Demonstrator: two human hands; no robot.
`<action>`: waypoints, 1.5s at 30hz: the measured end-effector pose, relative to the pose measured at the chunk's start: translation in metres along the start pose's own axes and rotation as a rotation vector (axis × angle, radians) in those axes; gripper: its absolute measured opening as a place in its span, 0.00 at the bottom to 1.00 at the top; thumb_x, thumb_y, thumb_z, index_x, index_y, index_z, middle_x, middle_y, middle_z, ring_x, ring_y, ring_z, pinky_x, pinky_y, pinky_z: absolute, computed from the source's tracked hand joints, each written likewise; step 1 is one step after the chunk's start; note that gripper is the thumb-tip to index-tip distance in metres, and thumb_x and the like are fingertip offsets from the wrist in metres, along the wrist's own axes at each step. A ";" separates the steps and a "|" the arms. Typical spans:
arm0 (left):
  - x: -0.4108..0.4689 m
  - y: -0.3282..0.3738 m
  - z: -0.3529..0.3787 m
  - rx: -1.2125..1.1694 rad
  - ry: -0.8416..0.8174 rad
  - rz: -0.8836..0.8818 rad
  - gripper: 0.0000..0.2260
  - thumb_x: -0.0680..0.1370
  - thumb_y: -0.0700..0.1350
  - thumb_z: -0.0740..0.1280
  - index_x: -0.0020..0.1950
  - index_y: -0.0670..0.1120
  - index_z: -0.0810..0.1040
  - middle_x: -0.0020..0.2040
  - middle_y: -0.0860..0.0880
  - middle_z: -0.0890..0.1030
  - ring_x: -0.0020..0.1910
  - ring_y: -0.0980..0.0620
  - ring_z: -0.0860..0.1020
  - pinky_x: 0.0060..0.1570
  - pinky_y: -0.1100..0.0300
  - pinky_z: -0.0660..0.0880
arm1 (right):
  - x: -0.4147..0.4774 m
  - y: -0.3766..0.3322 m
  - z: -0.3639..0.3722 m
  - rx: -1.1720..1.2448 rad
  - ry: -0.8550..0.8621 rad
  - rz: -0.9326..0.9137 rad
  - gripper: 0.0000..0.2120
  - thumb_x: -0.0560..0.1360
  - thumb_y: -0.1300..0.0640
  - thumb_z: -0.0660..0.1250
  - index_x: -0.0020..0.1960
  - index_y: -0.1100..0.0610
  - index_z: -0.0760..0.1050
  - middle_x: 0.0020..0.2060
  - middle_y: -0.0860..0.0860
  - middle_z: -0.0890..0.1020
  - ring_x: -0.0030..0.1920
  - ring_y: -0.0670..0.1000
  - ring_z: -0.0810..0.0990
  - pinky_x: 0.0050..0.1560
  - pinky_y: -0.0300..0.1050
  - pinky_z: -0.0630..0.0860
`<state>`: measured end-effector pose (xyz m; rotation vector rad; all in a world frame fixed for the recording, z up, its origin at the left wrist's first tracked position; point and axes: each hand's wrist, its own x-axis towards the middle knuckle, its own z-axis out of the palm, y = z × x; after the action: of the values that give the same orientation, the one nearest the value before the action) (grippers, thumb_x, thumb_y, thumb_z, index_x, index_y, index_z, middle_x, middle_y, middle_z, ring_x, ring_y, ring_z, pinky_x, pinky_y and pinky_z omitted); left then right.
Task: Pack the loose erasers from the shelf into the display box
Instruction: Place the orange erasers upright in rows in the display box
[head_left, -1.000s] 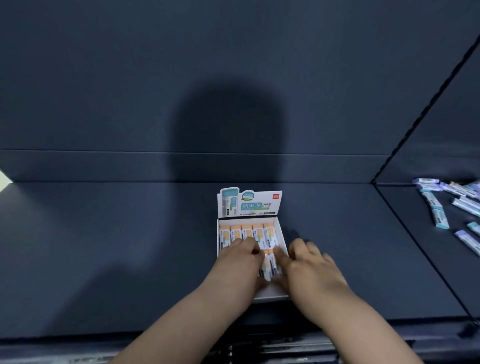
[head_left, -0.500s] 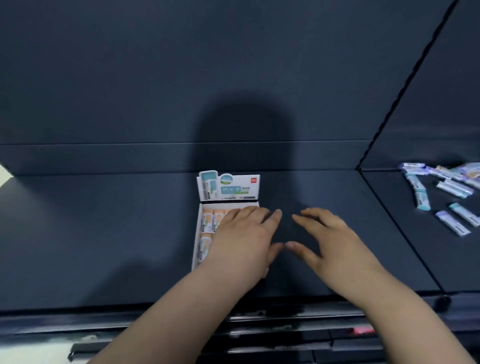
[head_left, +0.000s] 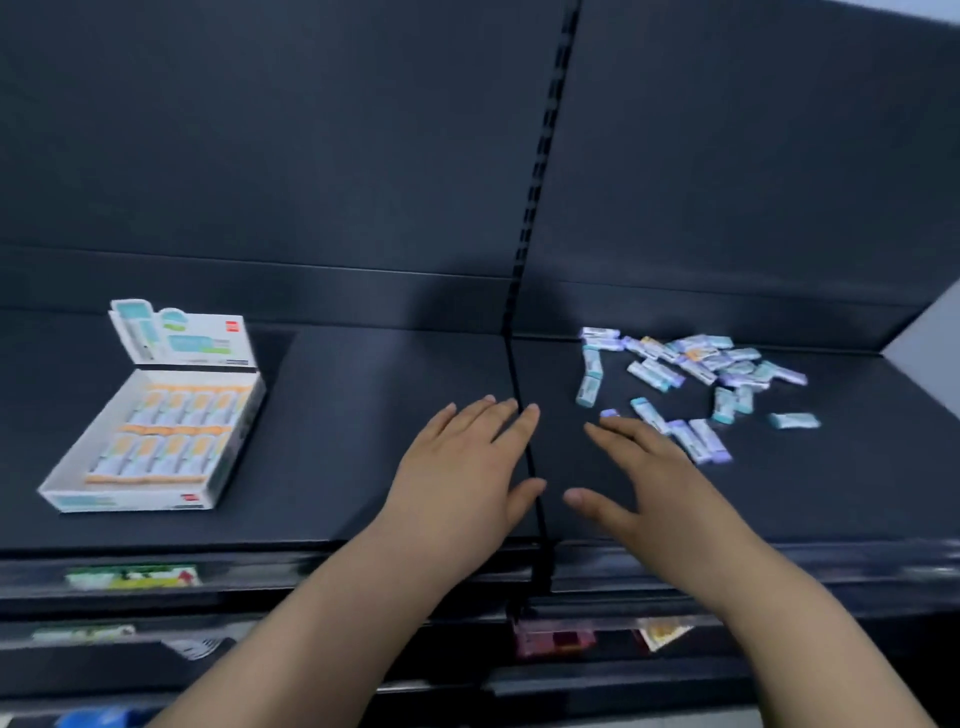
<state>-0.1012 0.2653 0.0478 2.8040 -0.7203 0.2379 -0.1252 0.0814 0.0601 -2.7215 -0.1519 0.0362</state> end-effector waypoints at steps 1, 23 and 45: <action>0.002 0.005 -0.001 0.001 -0.004 -0.001 0.29 0.79 0.59 0.53 0.76 0.53 0.45 0.76 0.54 0.52 0.75 0.55 0.49 0.74 0.57 0.45 | 0.000 0.004 -0.005 0.009 0.010 0.000 0.34 0.71 0.38 0.63 0.73 0.47 0.57 0.73 0.41 0.58 0.73 0.42 0.54 0.73 0.41 0.56; 0.097 0.029 0.033 0.027 -0.095 0.098 0.29 0.79 0.58 0.54 0.76 0.53 0.46 0.76 0.56 0.55 0.74 0.56 0.52 0.72 0.58 0.49 | 0.057 0.089 -0.034 0.045 0.073 0.172 0.32 0.73 0.43 0.64 0.73 0.53 0.60 0.72 0.44 0.60 0.71 0.46 0.60 0.69 0.42 0.62; 0.347 0.108 0.131 0.080 -0.400 -0.085 0.23 0.72 0.32 0.60 0.64 0.50 0.73 0.62 0.48 0.73 0.60 0.44 0.73 0.57 0.52 0.73 | 0.204 0.301 -0.090 -0.075 -0.119 0.121 0.13 0.77 0.62 0.60 0.60 0.57 0.76 0.61 0.55 0.73 0.53 0.56 0.77 0.56 0.47 0.74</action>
<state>0.1586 -0.0190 0.0164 2.9839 -0.6793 -0.3257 0.1122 -0.2053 0.0201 -2.8004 -0.0235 0.2318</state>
